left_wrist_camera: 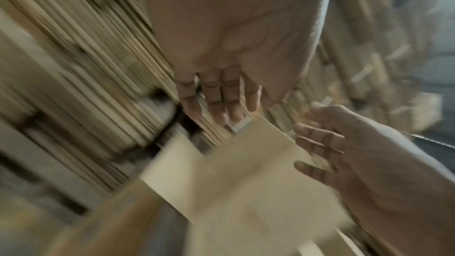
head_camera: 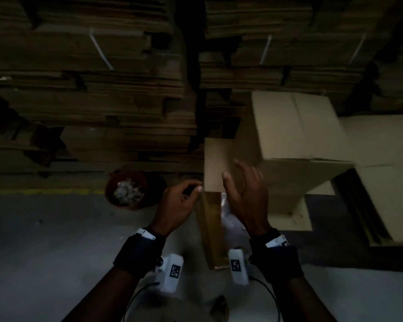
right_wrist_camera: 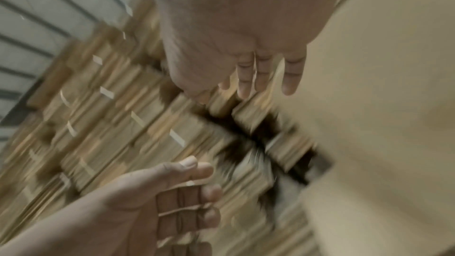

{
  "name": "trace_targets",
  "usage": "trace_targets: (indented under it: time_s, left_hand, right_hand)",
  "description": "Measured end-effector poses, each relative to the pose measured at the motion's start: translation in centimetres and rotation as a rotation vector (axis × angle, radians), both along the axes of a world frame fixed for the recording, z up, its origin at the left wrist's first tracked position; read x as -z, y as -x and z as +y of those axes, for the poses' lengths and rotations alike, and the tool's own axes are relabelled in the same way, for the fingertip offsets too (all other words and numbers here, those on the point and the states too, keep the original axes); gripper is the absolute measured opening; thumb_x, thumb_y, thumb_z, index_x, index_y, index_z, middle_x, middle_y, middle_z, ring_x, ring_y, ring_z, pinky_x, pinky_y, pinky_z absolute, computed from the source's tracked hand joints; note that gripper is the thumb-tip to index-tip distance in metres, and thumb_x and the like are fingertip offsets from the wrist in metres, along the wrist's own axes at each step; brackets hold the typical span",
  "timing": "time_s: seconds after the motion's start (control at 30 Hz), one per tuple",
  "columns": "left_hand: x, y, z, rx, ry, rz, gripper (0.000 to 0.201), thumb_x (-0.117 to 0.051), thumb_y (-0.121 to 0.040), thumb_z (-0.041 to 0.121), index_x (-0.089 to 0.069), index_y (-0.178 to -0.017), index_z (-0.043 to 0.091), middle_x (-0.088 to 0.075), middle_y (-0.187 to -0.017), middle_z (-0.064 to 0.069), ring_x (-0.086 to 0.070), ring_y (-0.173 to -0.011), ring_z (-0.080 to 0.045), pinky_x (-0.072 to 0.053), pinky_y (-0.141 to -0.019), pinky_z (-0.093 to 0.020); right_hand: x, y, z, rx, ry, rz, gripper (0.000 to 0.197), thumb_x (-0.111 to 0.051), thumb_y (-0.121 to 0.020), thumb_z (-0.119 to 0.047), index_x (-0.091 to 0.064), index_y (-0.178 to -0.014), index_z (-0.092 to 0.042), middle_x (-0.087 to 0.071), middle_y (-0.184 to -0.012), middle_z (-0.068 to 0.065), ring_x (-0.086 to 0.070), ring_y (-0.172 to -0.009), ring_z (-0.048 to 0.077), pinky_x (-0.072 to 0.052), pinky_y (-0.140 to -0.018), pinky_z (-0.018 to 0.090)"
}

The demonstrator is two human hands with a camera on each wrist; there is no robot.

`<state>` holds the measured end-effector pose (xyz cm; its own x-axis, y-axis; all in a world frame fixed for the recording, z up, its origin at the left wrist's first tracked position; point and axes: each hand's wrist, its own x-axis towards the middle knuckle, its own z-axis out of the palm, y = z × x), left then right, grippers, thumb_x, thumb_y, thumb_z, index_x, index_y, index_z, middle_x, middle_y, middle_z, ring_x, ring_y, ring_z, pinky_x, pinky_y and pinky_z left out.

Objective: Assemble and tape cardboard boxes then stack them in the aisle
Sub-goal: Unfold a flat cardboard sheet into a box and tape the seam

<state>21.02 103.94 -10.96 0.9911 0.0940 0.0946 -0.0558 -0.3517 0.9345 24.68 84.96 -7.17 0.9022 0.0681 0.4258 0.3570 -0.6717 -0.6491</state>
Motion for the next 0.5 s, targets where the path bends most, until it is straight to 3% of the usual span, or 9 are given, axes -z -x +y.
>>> trace_targets:
  time_s: [0.23,0.33,0.4,0.5]
  left_hand:
    - [-5.1,-0.2,-12.5,0.100,-0.097,-0.145,0.011,-0.066,-0.097,0.024,-0.072,-0.105,0.023,-0.071,-0.102,0.010,-0.063,-0.093,0.000,-0.045,-0.075,-0.010]
    - [-6.8,-1.9,-14.8,0.108,-0.209,-0.229,0.023,-0.062,-0.094,0.040,-0.072,-0.107,0.023,-0.069,-0.104,0.010,-0.062,-0.098,-0.005,-0.048,-0.083,-0.023]
    - [-7.9,-3.6,-15.9,0.116,-0.272,-0.301,0.028,-0.061,-0.093,0.045,-0.072,-0.106,0.023,-0.069,-0.105,0.008,-0.063,-0.100,-0.012,-0.049,-0.085,-0.029]
    - [-8.5,-7.5,-17.2,0.136,-0.409,-0.371,0.035,-0.062,-0.090,0.051,-0.070,-0.109,0.022,-0.067,-0.112,0.004,-0.059,-0.108,-0.014,-0.045,-0.090,-0.030]
  right_hand:
    - [-3.5,0.7,-13.8,0.150,0.066,-0.111,0.045,-0.064,-0.095,-0.043,-0.066,-0.125,-0.010,-0.068,-0.120,0.007,-0.059,-0.115,0.027,-0.041,-0.099,0.029]
    - [-4.2,-1.0,-17.9,0.197,0.139,-0.158,0.047,-0.065,-0.093,-0.048,-0.065,-0.125,-0.012,-0.067,-0.121,0.007,-0.056,-0.115,0.027,-0.035,-0.099,0.027]
    - [-4.3,-2.8,-20.2,0.204,0.181,-0.146,0.054,-0.065,-0.091,-0.054,-0.063,-0.128,-0.015,-0.064,-0.125,0.006,-0.054,-0.120,0.028,-0.034,-0.101,0.029]
    - [-4.2,-6.2,-22.8,0.207,0.282,-0.100,0.068,-0.064,-0.085,-0.066,-0.060,-0.132,-0.016,-0.060,-0.131,0.007,-0.050,-0.127,0.032,-0.037,-0.107,0.039]
